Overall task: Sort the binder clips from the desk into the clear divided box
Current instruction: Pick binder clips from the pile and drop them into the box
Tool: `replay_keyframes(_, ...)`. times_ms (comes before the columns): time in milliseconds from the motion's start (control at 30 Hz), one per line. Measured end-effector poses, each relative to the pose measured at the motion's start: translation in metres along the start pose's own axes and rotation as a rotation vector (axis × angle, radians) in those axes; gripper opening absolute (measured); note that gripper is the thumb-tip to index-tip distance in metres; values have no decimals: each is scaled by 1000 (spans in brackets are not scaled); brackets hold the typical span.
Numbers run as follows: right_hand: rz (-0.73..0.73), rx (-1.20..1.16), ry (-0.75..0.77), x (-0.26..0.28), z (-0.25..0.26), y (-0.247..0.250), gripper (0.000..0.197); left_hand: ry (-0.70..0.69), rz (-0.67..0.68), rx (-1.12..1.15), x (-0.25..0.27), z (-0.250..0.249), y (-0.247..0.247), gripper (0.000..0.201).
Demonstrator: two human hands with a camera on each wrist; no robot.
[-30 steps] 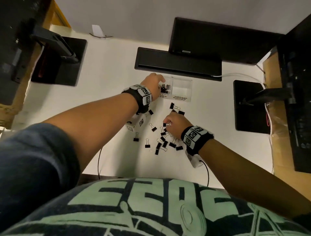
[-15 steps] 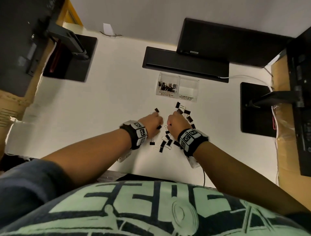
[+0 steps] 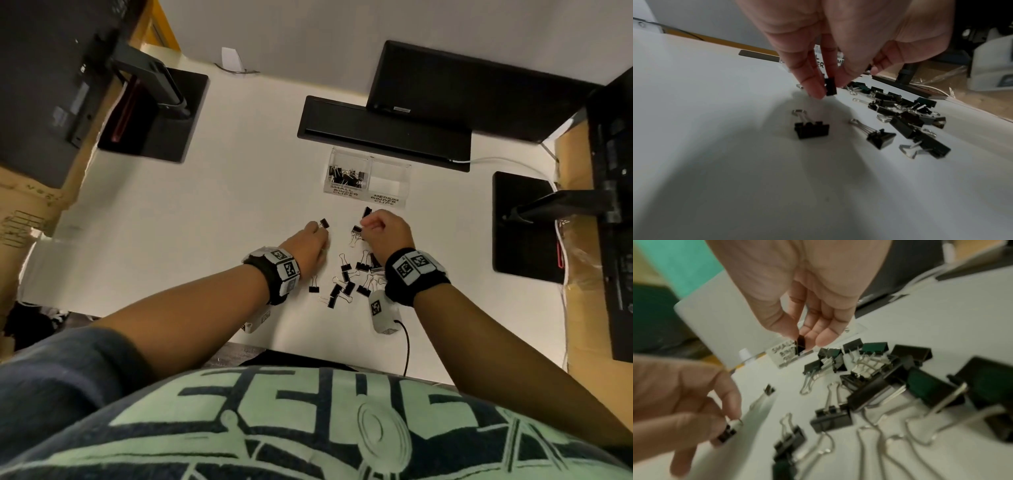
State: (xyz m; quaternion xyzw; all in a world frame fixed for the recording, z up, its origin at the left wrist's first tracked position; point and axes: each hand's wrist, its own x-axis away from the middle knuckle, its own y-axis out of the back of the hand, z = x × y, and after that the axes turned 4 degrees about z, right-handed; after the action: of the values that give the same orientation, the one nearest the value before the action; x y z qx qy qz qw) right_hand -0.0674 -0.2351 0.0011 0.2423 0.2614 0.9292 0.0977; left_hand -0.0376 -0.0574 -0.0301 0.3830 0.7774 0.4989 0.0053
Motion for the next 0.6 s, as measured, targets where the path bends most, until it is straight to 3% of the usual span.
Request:
replay_keyframes(133,7,-241,-171,1,4,9,21,57,-109,119,-5,3,11,17)
replay_keyframes(233,128,-469,-333,3,7,7,27,118,-176,244,-12,7,19,21)
replay_keyframes(333,292,-527,-453,4,7,1,19,215,-189,368,-20,1,32,33)
replay_keyframes(400,354,-369,-454,5,11,-2,21,272,-183,404,-25,-4,39,38)
replay_keyframes(500,411,246,-258,6,16,-11,32,321,-159,415,-31,-7,45,42)
replay_keyframes(600,452,754,-87,9,13,-23,38,321,-103,272,-35,-7,46,37)
